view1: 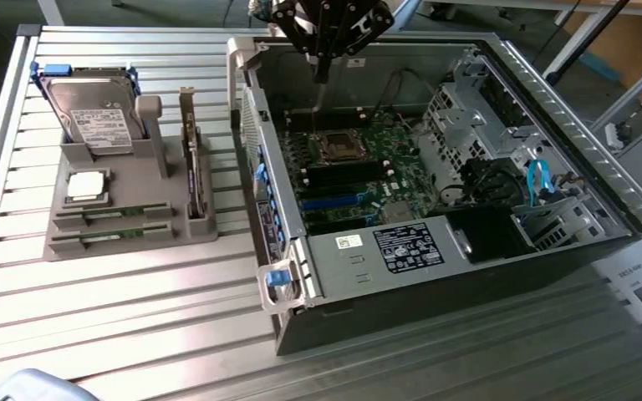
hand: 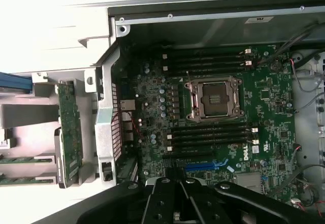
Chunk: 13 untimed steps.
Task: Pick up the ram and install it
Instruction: 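Reach for the ram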
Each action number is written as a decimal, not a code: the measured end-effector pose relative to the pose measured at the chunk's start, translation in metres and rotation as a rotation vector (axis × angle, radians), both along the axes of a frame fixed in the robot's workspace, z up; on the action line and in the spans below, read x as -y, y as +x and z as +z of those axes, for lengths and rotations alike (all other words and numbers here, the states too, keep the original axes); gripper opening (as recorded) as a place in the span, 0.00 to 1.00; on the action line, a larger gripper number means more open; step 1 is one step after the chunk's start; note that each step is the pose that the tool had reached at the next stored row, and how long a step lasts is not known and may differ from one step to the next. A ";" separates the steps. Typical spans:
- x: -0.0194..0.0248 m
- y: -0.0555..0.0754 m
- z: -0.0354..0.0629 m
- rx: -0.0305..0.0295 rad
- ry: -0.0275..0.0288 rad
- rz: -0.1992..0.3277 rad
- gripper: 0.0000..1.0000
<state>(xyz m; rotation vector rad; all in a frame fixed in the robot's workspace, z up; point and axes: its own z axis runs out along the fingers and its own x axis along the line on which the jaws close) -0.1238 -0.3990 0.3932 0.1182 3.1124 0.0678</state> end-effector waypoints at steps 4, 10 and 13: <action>0.0000 -0.005 0.0001 -0.0001 -0.0001 0.000 0.10; 0.0000 -0.018 0.0001 -0.0001 -0.0002 0.000 0.10; 0.0000 -0.026 0.0001 -0.0001 -0.0001 0.000 0.10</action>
